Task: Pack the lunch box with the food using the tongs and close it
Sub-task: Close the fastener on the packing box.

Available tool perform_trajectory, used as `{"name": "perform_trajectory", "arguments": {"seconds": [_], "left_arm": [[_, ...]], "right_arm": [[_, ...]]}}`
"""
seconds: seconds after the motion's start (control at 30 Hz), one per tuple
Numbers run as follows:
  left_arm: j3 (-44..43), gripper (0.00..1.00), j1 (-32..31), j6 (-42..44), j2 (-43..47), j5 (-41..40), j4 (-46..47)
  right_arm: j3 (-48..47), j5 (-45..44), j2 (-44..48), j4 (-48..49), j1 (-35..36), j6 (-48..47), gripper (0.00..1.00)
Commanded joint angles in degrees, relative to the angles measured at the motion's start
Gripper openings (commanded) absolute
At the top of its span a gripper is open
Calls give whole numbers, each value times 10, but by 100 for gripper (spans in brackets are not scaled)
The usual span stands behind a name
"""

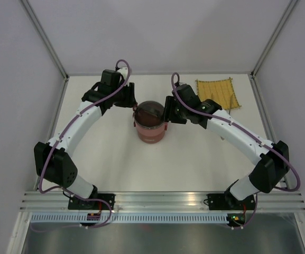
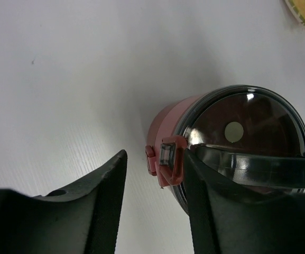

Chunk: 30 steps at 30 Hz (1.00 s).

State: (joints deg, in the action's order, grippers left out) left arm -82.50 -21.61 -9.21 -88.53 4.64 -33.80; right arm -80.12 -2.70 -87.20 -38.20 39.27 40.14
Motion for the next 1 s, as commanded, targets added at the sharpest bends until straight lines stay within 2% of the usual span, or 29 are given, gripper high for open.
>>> {"name": "perform_trajectory", "arguments": {"seconds": [0.0, 0.17, 0.37, 0.63, 0.67, 0.7, 0.97], "left_arm": [[-15, 50, 0, 19, -6, 16, 0], [-15, 48, -8, 17, -14, 5, -16], [-13, 50, -24, 30, -4, 0, -21], [-25, 57, -24, 27, 25, -33, -27], [-26, 58, -24, 27, 27, -33, -28], [-29, 62, -24, 33, 33, -29, -35], [-39, 63, -24, 32, 54, -24, -60]], "right_arm": [[-34, -34, -11, -10, 3, -2, 57], [-43, -38, -26, -18, 3, -6, 53], [-46, -43, -36, -17, 3, -12, 48], [-72, -62, -53, -28, 3, -27, 24], [-77, -64, -56, -31, 3, -30, 24], [-93, -74, -66, -38, 3, -53, 15], [-143, -93, -91, -70, 2, -113, 11]]}}
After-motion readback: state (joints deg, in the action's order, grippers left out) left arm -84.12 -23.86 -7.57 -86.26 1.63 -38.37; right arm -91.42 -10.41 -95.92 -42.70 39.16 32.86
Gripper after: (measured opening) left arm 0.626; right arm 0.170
